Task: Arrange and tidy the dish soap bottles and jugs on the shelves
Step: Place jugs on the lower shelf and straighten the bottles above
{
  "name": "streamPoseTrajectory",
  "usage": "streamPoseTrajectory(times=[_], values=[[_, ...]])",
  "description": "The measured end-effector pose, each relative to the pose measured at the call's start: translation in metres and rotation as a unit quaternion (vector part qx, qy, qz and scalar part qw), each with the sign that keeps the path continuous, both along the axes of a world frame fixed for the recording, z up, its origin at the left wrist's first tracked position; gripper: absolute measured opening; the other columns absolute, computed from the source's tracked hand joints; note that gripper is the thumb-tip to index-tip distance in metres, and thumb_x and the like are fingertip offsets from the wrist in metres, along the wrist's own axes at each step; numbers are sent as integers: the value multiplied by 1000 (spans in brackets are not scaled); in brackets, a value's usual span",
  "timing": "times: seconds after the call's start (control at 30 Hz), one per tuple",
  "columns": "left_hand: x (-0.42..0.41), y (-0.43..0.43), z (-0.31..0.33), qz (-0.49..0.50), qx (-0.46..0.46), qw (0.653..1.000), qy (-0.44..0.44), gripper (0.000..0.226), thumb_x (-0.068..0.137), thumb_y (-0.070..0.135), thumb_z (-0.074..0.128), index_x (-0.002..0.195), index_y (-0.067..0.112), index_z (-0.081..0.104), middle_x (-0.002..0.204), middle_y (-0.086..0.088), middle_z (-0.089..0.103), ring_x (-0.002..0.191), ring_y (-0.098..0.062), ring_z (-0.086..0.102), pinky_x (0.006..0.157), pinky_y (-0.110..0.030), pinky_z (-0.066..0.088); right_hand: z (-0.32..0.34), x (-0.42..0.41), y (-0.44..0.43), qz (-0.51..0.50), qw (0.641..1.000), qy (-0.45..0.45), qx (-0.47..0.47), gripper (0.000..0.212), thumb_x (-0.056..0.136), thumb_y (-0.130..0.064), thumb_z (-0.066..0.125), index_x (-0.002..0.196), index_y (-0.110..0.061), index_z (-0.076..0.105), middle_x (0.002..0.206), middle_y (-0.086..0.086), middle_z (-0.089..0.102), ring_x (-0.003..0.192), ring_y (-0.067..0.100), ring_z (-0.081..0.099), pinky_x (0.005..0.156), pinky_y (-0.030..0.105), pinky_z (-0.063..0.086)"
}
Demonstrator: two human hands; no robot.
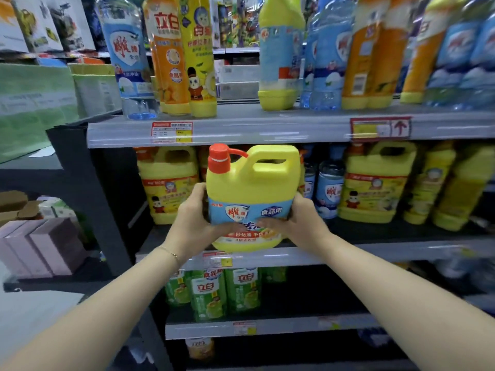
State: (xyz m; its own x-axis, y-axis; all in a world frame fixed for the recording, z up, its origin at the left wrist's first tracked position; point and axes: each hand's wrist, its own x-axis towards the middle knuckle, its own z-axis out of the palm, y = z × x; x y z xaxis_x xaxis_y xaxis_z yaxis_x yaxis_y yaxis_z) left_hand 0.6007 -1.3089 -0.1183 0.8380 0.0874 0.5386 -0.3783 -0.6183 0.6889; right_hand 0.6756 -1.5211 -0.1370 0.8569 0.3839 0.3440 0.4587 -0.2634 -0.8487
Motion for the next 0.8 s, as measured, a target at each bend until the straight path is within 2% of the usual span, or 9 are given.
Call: streamPoseTrajectory(times=[0.13,0.27,0.33,0.4,0.47,0.53,0.6,0.7,0.8], values=[[26,-61,-4,-26,-18,999,10,70,50,40,87,102,12,50,93,13,66,85,4,63,64,-16,54,4,12,-68,-38,998,-22,-35,90,48,-70,77,117,-17,56,108,-10,69,98,2,66,77,31,59],[56,-124,-9,-38,-39,998,31,59,53,31,90,95,23,48,90,20,61,79,13,59,61,-8,48,6,28,-135,-58,996,-16,-58,86,52,-66,78,118,-16,55,109,-10,69,99,2,66,78,32,59],[68,-156,-11,-50,-53,996,51,57,58,22,90,97,23,48,89,22,59,75,15,57,59,-5,47,8,37,-164,-66,995,-9,-71,73,59,-56,80,117,-19,57,110,-12,69,98,0,66,80,31,59],[83,-184,-15,-74,-60,993,64,64,62,17,88,109,21,45,94,19,61,81,14,60,62,-7,49,8,47,-190,-67,994,1,-86,57,67,-44,80,117,-22,62,110,-12,70,97,1,66,82,32,58],[98,-209,-21,-81,-77,991,69,74,61,18,89,116,25,40,101,16,62,93,4,63,70,-15,54,6,58,-212,-69,993,16,-97,53,70,-42,78,118,-23,63,110,-12,69,97,2,66,84,33,57],[113,-230,-24,-58,-78,993,59,78,56,26,91,115,30,39,103,18,60,95,-4,61,76,-23,55,3,72,-231,-71,993,21,-95,58,71,-41,79,123,-25,57,109,-15,66,97,0,63,85,26,56],[123,-250,-26,-58,-77,994,53,77,58,26,91,114,32,39,99,26,57,91,7,57,73,-12,51,-1,86,-248,-88,992,14,-94,68,66,-44,81,124,-27,50,106,-20,63,94,-3,61,80,19,53],[135,-268,-32,-81,-81,992,61,71,66,19,87,115,34,38,103,28,56,90,17,55,67,-2,46,-8,101,-266,-108,990,21,-90,92,47,-70,77,123,-25,51,108,-18,66,97,3,64,81,26,56],[145,-283,-40,-97,-101,988,65,71,69,16,84,122,31,38,111,21,59,93,20,56,73,-5,48,-18,116,-282,-87,992,13,-96,94,49,-73,74,125,-22,52,113,-16,67,101,1,64,84,29,57]])
